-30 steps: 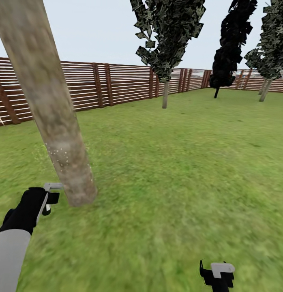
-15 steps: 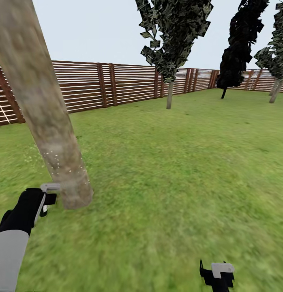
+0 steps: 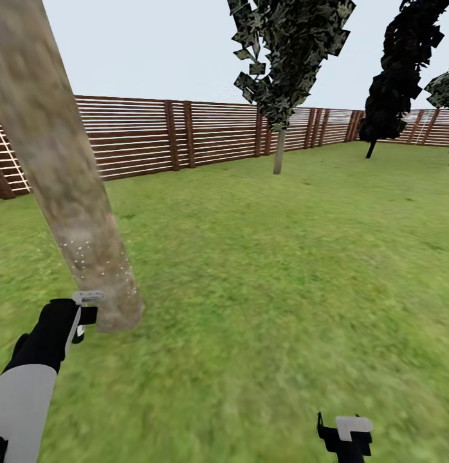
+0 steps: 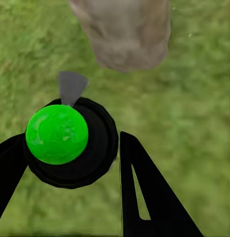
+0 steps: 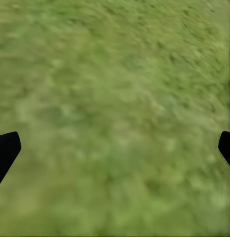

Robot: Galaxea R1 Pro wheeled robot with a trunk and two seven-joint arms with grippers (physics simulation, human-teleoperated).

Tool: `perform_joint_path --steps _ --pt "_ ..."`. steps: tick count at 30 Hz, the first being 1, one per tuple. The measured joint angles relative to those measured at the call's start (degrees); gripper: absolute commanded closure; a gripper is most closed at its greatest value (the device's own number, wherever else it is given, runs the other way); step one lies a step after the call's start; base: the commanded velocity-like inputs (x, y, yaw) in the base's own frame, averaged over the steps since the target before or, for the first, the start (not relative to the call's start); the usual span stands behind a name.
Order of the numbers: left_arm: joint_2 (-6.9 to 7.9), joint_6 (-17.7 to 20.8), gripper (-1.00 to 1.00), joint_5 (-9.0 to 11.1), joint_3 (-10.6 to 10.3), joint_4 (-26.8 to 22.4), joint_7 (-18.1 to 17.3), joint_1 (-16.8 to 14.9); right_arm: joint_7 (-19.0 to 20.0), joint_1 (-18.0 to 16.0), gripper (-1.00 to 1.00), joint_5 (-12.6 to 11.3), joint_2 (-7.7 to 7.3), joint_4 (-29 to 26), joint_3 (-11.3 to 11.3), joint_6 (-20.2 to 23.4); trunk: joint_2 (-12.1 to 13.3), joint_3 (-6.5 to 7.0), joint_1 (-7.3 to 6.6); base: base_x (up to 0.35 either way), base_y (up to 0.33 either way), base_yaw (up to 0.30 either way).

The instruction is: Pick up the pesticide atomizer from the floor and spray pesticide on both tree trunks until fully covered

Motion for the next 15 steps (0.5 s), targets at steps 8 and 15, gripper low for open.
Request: perform_joint_path --steps 8,15 --pt "0.97 0.0 1.0 -0.4 0.0 0.3 0.1 0.9 0.0 0.0 -1.0 0.0 0.02 0.1 0.1 0.0 0.0 0.0 0.0 0.0 -0.272 0.206" --pt "4.6 0.0 1.0 0.6 -0.1 1.0 0.2 2.6 0.0 0.0 -1.0 0.0 0.07 0.1 0.1 0.0 0.0 0.0 0.0 0.137 -0.229 0.175"
